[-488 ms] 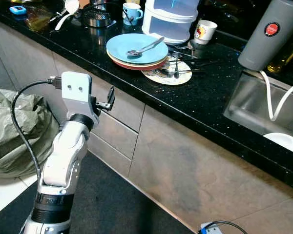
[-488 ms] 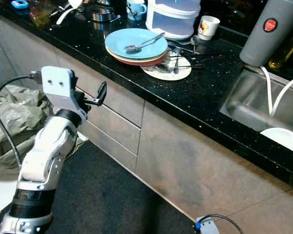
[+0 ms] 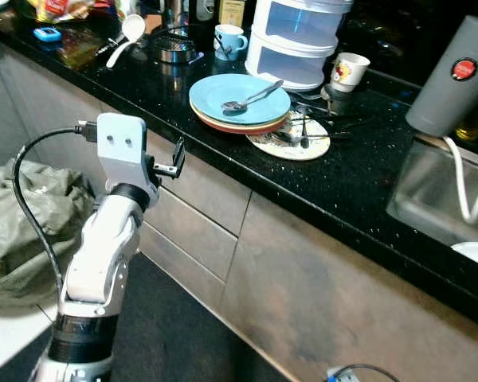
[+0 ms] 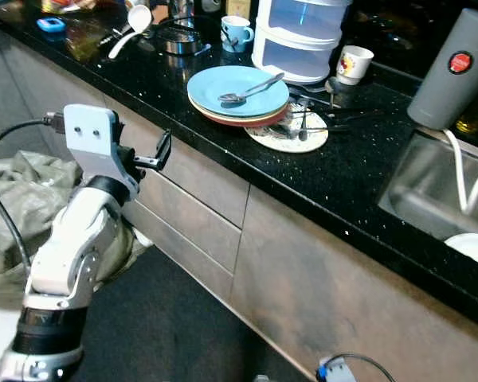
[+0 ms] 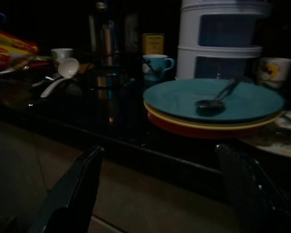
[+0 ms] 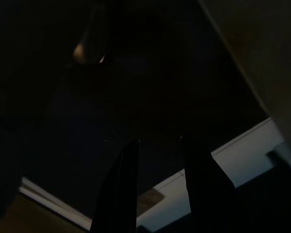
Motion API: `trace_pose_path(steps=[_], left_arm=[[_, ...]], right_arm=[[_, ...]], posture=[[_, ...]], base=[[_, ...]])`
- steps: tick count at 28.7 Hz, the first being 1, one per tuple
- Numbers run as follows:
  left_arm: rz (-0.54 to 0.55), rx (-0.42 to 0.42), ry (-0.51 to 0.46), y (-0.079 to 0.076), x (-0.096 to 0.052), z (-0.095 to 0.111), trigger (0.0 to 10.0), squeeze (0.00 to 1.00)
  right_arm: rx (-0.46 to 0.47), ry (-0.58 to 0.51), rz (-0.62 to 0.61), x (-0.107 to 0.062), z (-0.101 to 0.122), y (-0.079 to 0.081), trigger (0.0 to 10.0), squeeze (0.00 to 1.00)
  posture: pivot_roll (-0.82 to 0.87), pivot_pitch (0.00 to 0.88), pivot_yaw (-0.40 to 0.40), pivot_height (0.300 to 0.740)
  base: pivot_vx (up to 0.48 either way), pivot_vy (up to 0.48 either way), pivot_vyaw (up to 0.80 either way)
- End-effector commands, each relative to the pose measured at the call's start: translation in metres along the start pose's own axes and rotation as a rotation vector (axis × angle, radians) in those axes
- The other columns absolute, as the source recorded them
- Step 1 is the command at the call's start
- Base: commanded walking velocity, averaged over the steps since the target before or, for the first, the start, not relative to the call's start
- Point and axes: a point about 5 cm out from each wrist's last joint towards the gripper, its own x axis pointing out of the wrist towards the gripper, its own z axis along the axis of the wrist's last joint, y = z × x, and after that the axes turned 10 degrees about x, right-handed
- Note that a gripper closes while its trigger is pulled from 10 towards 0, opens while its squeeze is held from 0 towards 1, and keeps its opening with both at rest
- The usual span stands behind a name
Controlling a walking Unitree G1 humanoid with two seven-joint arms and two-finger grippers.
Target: Kitchen organization
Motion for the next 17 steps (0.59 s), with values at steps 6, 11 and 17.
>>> trace_pose_path(steps=[6,11,17], left_arm=[[-0.002,0.004,-0.005,0.001,0.0008,0.0033,10.0,0.0],[-0.008,0.0,-0.01,0.0006,0.0019,0.0047,10.0,0.0],[-0.013,-0.003,-0.012,-0.0002,0.002,0.0054,10.0,0.0]], right_arm=[[0.005,0.003,-0.002,-0.0005,-0.0005,-0.0019,10.0,0.0],[-0.011,0.013,0.0,-0.0006,-0.0008,-0.002,10.0,0.0],[-0.014,0.012,-0.001,-0.0006,-0.0008,-0.0023,10.0,0.0]], posture=[[0.11,0.025,-0.103,0.74],[0.11,0.02,-0.104,0.74],[0.11,0.02,-0.105,0.74]], base=[[0.301,0.0,0.0],[0.302,0.0,-0.35],[0.302,0.0,-0.5]])
